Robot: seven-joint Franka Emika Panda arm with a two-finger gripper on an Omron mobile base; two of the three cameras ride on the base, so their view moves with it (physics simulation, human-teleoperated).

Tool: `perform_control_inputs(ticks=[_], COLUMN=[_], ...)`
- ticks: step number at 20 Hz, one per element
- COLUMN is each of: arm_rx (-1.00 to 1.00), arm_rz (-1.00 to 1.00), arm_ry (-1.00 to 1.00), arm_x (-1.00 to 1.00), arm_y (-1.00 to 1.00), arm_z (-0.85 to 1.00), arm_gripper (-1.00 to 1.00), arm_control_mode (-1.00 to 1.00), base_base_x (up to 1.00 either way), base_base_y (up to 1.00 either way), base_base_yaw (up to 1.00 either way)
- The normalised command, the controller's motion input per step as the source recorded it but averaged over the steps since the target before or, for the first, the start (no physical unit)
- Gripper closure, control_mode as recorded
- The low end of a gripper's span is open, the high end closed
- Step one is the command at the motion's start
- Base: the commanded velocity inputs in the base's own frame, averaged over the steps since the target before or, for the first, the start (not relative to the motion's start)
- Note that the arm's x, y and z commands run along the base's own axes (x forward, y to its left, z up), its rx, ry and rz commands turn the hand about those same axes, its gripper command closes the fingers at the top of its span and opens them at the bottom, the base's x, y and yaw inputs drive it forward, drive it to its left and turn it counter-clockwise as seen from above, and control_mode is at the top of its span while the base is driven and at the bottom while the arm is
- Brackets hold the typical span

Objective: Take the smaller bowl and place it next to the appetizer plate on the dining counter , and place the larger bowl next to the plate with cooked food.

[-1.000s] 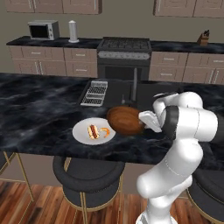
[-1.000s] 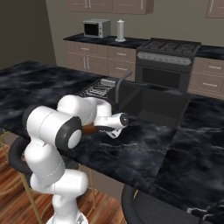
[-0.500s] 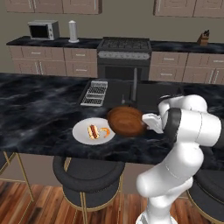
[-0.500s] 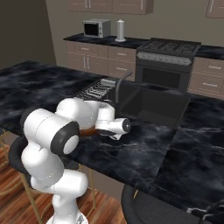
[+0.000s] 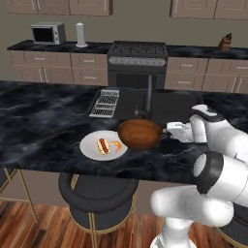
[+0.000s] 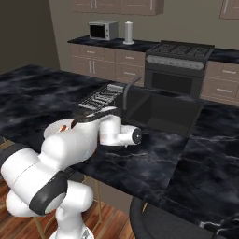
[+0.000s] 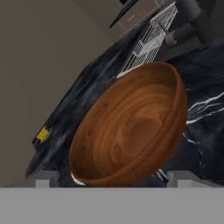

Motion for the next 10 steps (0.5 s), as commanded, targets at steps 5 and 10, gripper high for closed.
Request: perform_control_inputs(ticks=[5, 10], arm_rx=[-0.07, -0.29], arm_rz=[0.03, 0.0], arm_ry=[0.05, 0.28], arm_x=[-0.99, -1.0], arm_y=[0.02, 0.19], arm_z=[1.0, 1.0], arm_gripper=[-1.0, -1.0], arm_control_mode=[-1.0, -1.0], base_base_x=[0.0, 0.0], base_base_y=[0.0, 0.0], base_base_yaw=[0.0, 0.0])
